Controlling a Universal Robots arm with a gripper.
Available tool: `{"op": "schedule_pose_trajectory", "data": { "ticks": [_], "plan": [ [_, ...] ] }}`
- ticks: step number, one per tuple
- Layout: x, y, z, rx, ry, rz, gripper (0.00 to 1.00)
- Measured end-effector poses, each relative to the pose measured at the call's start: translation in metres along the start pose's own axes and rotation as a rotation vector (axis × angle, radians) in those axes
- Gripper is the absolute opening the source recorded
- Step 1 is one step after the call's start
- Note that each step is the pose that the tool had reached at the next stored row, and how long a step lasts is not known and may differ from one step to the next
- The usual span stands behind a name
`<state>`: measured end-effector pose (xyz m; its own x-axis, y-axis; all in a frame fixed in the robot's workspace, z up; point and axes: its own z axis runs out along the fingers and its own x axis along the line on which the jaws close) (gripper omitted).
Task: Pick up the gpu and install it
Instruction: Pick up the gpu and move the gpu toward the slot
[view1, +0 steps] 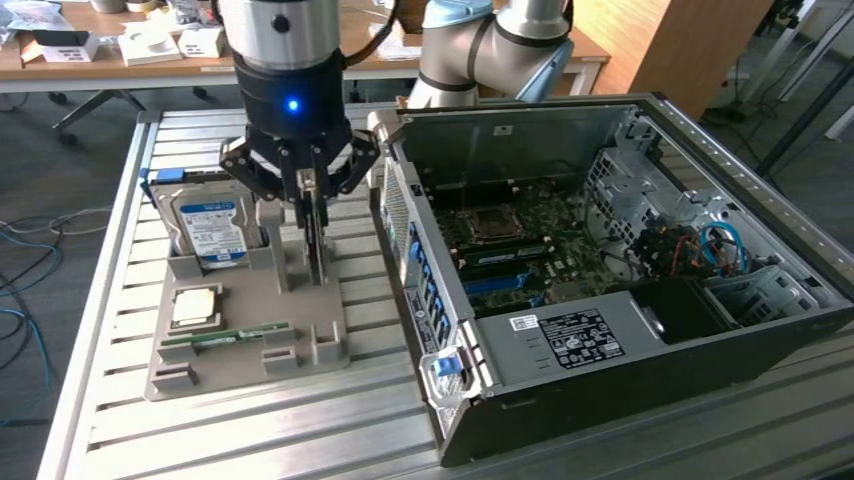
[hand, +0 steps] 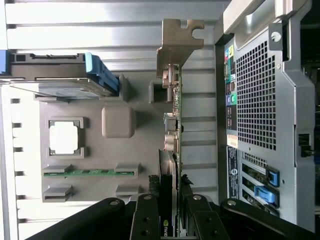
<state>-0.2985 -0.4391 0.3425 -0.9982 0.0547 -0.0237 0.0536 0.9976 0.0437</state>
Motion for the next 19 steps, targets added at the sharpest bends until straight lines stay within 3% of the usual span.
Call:
{"op": "schedule_pose_trajectory", "data": {
  "ticks": [19],
  "plan": [
    [-0.001, 0.0019, -0.0431, 0.0024, -0.0001, 0.000, 0.26]
  ]
}}
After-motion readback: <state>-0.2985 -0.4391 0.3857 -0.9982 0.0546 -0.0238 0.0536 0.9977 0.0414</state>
